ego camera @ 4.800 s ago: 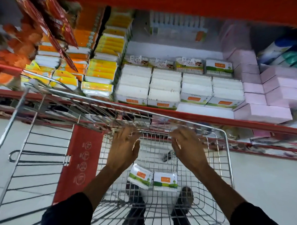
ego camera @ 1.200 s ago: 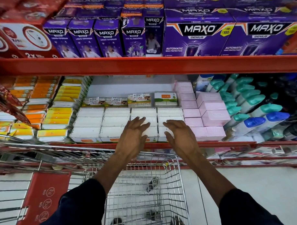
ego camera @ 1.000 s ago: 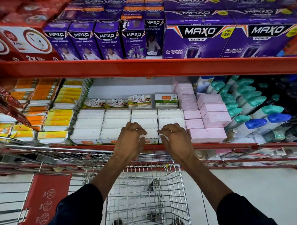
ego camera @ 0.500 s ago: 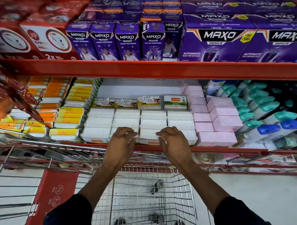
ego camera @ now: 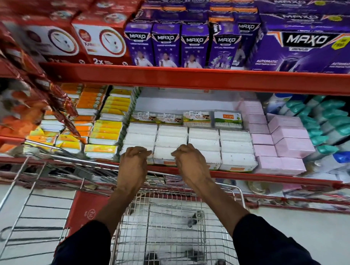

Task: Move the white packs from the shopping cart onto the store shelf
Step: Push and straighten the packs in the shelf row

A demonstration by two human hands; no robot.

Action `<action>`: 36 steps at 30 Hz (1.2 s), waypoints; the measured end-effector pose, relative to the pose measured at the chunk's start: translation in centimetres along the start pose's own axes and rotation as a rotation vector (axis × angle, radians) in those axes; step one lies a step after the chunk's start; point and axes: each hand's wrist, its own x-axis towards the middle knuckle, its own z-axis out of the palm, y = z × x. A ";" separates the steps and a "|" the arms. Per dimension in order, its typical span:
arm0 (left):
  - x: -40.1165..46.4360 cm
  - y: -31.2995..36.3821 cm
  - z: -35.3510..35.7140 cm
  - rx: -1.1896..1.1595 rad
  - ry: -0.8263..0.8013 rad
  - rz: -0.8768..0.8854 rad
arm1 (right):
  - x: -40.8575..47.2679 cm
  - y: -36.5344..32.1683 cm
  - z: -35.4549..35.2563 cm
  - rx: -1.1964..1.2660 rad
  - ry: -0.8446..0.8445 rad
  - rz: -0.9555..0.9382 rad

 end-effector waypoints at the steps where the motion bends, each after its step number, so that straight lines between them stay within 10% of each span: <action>1: 0.1 0.0 0.0 -0.012 0.000 0.002 | 0.1 0.0 0.1 0.014 -0.002 0.019; 36: -2.4 -0.3 1.8 0.026 -0.078 0.119 | -6.6 4.8 2.3 -0.198 -0.050 0.027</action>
